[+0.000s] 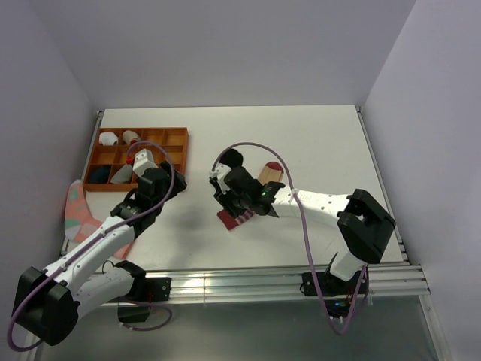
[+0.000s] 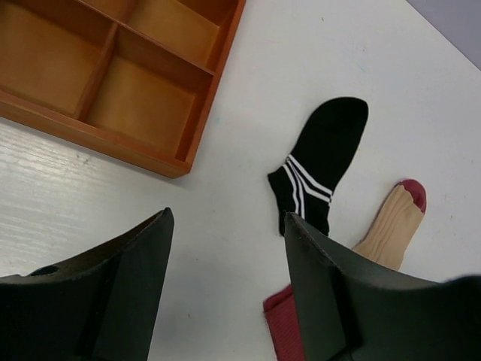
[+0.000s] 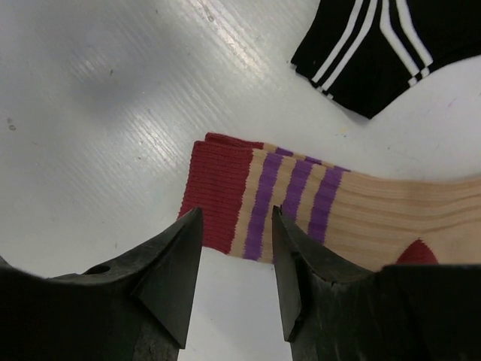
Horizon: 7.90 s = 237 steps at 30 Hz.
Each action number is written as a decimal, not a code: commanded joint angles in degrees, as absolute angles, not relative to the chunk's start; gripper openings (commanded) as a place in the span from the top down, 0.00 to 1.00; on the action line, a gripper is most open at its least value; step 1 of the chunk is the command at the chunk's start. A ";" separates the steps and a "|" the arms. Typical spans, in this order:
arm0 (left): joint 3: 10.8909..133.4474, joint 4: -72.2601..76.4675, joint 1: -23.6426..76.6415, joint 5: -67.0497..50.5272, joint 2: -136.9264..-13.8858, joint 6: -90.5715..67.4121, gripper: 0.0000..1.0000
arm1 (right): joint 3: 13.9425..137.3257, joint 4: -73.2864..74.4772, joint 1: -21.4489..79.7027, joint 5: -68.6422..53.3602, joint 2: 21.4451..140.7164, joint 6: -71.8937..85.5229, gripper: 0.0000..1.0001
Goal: Roll the socks
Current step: Roll the sock at the center of the board.
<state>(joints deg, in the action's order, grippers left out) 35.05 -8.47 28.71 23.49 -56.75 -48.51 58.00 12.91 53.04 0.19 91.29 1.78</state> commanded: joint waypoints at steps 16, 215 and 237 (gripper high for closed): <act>40.08 -5.27 12.66 10.20 -55.99 -43.50 0.34 | 63.28 13.54 60.82 10.10 101.60 7.38 0.56; 70.66 0.18 49.58 -22.85 -121.73 -36.39 1.00 | 44.03 33.66 4.30 -44.21 74.27 -53.69 0.55; 79.19 -16.79 45.88 -31.38 -126.39 -32.70 1.00 | 25.76 19.52 25.66 -26.55 60.55 -71.01 0.44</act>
